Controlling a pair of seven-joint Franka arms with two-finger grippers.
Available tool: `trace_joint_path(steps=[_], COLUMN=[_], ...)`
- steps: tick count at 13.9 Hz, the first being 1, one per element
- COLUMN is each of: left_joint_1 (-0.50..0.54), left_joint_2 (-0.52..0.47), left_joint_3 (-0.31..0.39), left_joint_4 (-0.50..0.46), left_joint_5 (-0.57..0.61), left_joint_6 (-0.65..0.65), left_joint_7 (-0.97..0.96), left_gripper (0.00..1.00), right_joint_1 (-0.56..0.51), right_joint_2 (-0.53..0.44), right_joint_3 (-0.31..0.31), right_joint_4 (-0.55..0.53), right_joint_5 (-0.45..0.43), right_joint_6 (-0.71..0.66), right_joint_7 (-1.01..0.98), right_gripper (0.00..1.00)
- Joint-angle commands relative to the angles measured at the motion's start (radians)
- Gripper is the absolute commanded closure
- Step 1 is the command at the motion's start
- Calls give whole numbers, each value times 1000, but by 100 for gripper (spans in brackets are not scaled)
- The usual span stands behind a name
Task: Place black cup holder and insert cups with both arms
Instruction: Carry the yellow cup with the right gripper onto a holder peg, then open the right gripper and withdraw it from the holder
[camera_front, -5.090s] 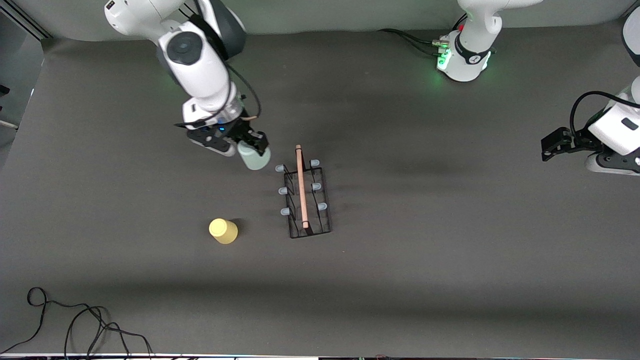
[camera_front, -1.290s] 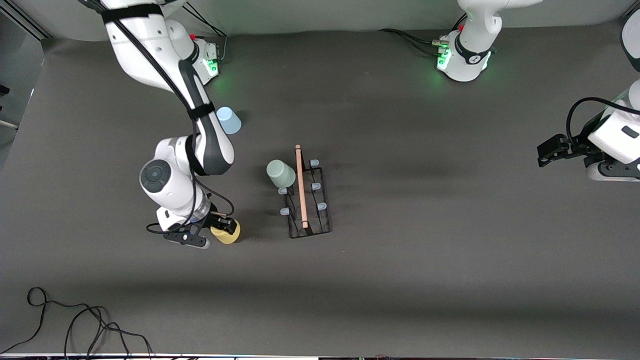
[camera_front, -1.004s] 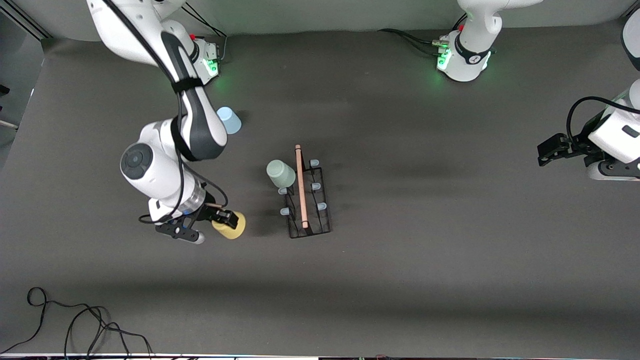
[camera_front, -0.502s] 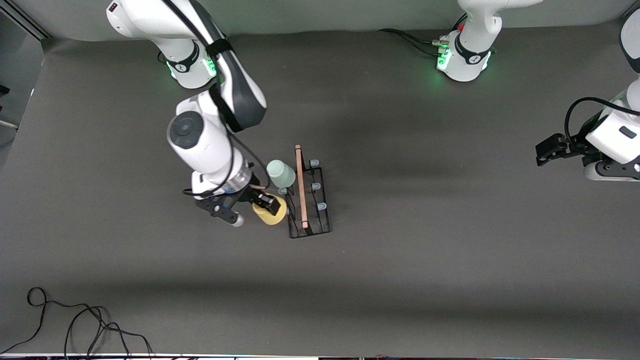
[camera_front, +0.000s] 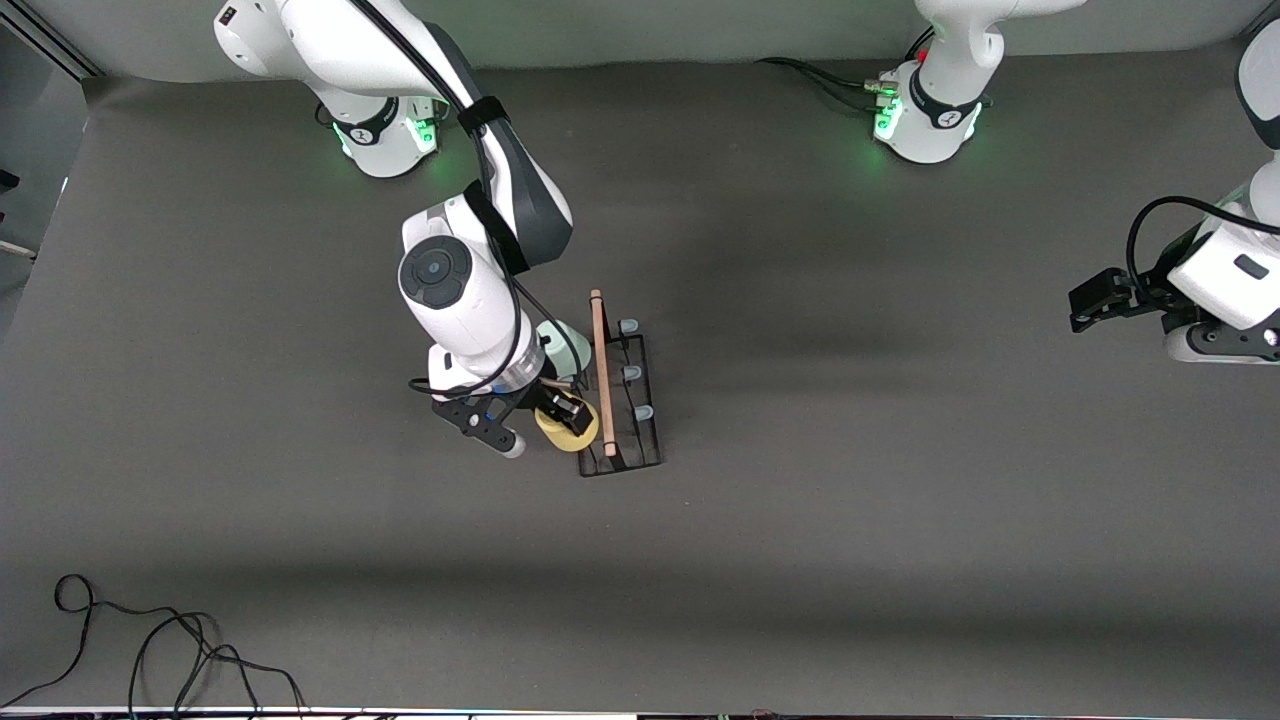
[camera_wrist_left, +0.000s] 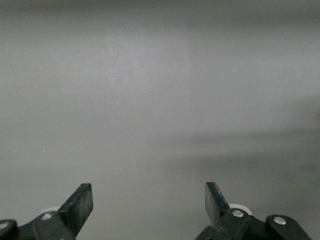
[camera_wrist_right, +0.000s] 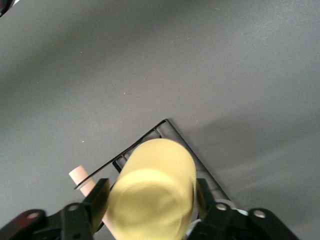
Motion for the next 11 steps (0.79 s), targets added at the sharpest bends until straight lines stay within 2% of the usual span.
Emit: trace_joint_path(steps=[1, 2, 4, 6, 11], left_joint_1=[-10, -10, -10, -12, -12], left_joint_2=[0, 0, 0, 0, 0], left_joint_3=[5, 5, 5, 5, 5], left_joint_4=[9, 9, 9, 9, 9], left_joint_5=[0, 0, 0, 0, -1], left_joint_6=[-16, -16, -16, -18, -15], left_joint_7=[-15, -15, -15, -17, -15], left_gripper=[0, 0, 0, 0, 0], right_joint_1=[-11, -16, -25, -43, -42], right_joint_2=[3, -4, -18, -49, -188], right_joint_3=[-12, -21, -79, -133, -309], right_joint_4=[35, 50, 133, 193, 205], right_joint_5=[-21, -27, -67, -64, -70], right_joint_6=[-37, -85, -268, -439, -713], right_joint_7=[21, 9, -69, -178, -460], right_gripper=[0, 0, 0, 0, 0])
